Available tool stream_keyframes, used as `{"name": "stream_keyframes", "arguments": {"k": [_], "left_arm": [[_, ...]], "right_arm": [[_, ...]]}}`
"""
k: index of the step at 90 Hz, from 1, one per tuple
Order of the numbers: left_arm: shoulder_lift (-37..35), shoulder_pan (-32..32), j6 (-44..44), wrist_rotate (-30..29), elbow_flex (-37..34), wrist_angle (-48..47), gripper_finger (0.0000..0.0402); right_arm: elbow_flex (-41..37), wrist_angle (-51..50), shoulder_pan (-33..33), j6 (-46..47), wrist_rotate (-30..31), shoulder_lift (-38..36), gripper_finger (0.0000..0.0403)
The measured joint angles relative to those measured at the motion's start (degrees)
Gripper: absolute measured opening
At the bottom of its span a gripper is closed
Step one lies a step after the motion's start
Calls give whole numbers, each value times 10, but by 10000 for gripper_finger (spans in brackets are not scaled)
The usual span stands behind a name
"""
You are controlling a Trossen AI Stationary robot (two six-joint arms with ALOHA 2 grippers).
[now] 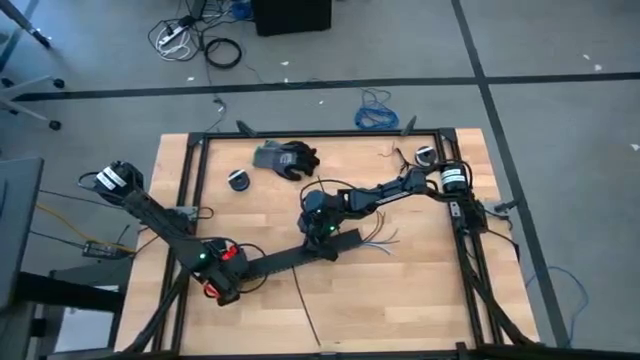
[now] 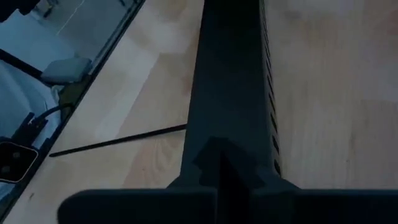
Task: Ziptie cables
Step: Close the black cable duct
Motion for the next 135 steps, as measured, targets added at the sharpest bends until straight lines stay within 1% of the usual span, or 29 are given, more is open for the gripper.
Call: {"name": "stream_keyframes", "arguments": {"k": [18,46,62,81,94,99,104,116,129,135], "left_arm": [[0,0,5,-5,0,14,192],[20,0,17,-4,0,29,188],[22,1,22,-6,0,29,188],[23,0,30,-5,0,26,188],[23,0,30,-5,0,26,188],[23,0,30,-5,0,25,188],[23,1,31,-7,0,26,188],[21,2,30,-16,0,23,188],[21,1,28,-16,2,-3,188],[21,2,28,-22,2,-10,188]], "right_arm": [[-1,10,1,0,0,0,0],[-2,40,7,0,-4,2,0],[-2,65,6,8,-28,3,0],[26,102,8,28,-68,59,0],[38,101,10,30,-63,69,0],[38,97,10,29,-59,58,0],[36,92,11,24,-41,47,0],[35,62,6,3,-14,-3,0],[36,35,-4,-8,-17,-59,0],[36,-7,-10,-11,-12,-91,0]]}}
